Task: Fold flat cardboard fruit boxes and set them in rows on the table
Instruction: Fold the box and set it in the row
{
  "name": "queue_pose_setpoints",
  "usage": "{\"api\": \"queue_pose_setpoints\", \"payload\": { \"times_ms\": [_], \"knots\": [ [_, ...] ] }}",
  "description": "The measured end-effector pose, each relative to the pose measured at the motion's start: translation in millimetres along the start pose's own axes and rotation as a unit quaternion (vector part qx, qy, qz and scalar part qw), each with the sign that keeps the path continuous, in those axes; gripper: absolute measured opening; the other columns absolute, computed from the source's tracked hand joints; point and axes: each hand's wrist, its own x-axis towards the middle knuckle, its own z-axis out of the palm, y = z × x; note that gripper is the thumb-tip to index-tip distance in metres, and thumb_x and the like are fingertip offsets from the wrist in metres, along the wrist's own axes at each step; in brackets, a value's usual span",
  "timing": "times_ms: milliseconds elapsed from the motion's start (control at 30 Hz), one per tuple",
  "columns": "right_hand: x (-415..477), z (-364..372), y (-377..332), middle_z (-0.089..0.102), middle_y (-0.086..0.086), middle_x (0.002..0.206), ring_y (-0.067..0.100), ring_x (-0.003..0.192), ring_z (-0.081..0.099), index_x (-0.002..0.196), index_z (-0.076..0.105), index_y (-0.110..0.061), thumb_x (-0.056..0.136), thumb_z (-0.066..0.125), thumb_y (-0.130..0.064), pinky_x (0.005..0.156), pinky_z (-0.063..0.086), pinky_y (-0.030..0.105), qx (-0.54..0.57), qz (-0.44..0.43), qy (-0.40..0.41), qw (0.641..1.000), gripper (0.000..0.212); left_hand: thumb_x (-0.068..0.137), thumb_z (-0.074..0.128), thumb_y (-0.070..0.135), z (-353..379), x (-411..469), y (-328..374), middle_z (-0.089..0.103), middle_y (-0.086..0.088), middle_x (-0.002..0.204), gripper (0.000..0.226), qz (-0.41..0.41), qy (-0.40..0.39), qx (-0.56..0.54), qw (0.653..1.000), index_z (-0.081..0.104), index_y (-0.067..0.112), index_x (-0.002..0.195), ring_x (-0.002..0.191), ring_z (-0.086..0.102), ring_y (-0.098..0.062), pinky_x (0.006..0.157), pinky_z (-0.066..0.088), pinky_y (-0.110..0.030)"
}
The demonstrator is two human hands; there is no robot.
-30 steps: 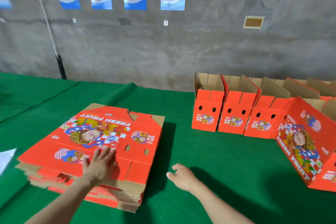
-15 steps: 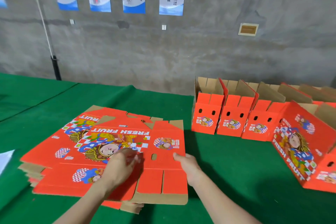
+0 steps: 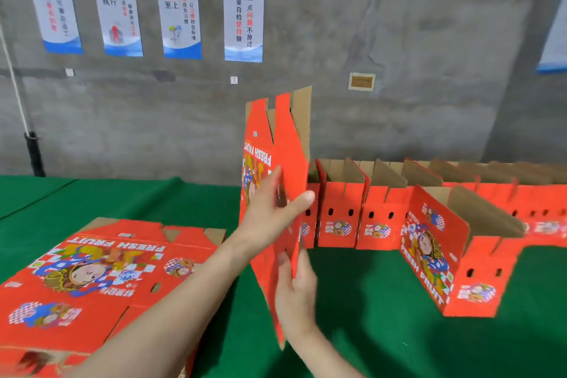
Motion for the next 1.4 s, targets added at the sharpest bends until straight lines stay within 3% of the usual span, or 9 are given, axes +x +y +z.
{"api": "queue_pose_setpoints", "payload": {
  "times_ms": [67,167,300,600,900,1067,1267,1333,1400],
  "knots": [
    [-8.1,-9.6,7.5,0.049,0.009,0.141,0.015,0.131,0.045,0.136,0.040,-0.023,0.089,0.046,-0.003,0.107,0.034,0.018,-0.060,-0.059,-0.011,0.996,0.051,0.075,0.070,0.039,16.6,2.8,6.7,0.066,0.031,0.098,0.034,-0.015,0.008,-0.083,0.996,0.055,0.044,0.105,0.095,0.060,0.012,0.079,0.046,-0.006],
    [-19.2,-26.3,27.1,0.022,0.013,0.155,0.021,0.147,0.015,0.149,0.026,-0.018,0.092,0.047,-0.013,0.118,0.017,0.039,-0.162,-0.141,-0.107,0.971,0.062,0.089,0.062,0.022,30.0,1.6,-0.2,0.072,0.006,0.084,0.006,-0.072,0.132,-0.144,0.978,0.066,0.026,0.085,0.087,0.068,-0.018,0.090,0.053,-0.039],
    [-4.7,-53.3,39.6,0.012,-0.006,0.159,0.007,0.147,0.004,0.146,0.030,-0.029,0.093,0.051,-0.035,0.119,0.009,0.027,-0.178,-0.140,-0.194,0.954,0.057,0.091,0.059,0.015,24.7,-17.0,-21.7,0.074,-0.013,0.086,0.021,-0.117,0.159,-0.213,0.957,0.073,0.011,0.077,0.083,0.070,-0.029,0.083,0.055,-0.047],
    [111.6,-129.5,13.9,0.040,0.006,0.139,0.019,0.129,0.039,0.140,0.040,-0.006,0.085,0.069,-0.031,0.109,0.029,0.026,-0.288,-0.030,-0.070,0.955,0.066,0.080,0.060,0.012,0.6,-66.3,-53.5,0.072,-0.016,0.074,0.017,-0.131,0.135,-0.260,0.947,0.075,0.009,0.072,0.062,0.070,-0.029,0.053,0.056,-0.032],
    [144.0,-182.1,-12.1,0.069,-0.003,0.095,0.013,0.061,0.070,0.104,0.044,-0.025,0.092,0.062,-0.029,0.042,0.046,0.018,-0.271,0.145,-0.327,0.894,0.021,0.077,0.063,0.011,-18.8,-73.9,-70.8,0.073,-0.017,0.079,0.012,-0.108,0.127,-0.229,0.959,0.075,0.013,0.079,0.066,0.070,-0.031,0.055,0.057,-0.033],
    [131.7,-188.5,-15.6,0.072,-0.010,0.071,0.014,0.049,0.063,0.109,0.052,-0.028,0.095,0.054,-0.038,0.043,0.046,0.020,-0.222,0.182,-0.314,0.905,0.017,0.073,0.066,0.016,-23.3,-66.2,-80.2,0.072,0.000,0.104,0.052,-0.051,0.105,-0.206,0.972,0.059,0.031,0.123,0.084,0.071,-0.022,0.062,0.058,-0.032],
    [126.0,-190.9,-25.5,0.073,-0.007,0.070,0.013,0.048,0.062,0.104,0.060,-0.022,0.093,0.051,-0.047,0.042,0.040,0.017,-0.225,0.192,-0.294,0.909,0.029,0.072,0.062,0.010,-28.5,-58.2,-80.6,0.072,-0.012,0.097,0.040,-0.109,0.074,-0.264,0.955,0.063,0.015,0.112,0.074,0.071,-0.023,0.058,0.057,-0.033],
    [125.6,-194.7,-29.9,0.073,-0.008,0.073,0.011,0.049,0.062,0.104,0.059,-0.022,0.094,0.050,-0.046,0.042,0.038,0.016,-0.218,0.188,-0.301,0.909,0.028,0.084,0.052,0.029,-33.3,-56.2,-78.5,0.072,-0.013,0.100,0.032,-0.163,0.047,-0.275,0.946,0.069,0.014,0.107,0.081,0.071,-0.024,0.061,0.058,-0.032],
    [125.5,-198.9,-32.7,0.072,-0.011,0.069,0.009,0.048,0.059,0.100,0.059,-0.022,0.094,0.049,-0.044,0.043,0.037,0.015,-0.221,0.172,-0.297,0.913,0.025,0.090,0.024,0.059,-43.1,-50.4,-75.5,0.075,-0.001,0.092,0.075,-0.225,-0.004,-0.212,0.951,0.061,0.000,0.119,0.107,0.062,-0.032,0.085,0.055,-0.037]
  ]
}}
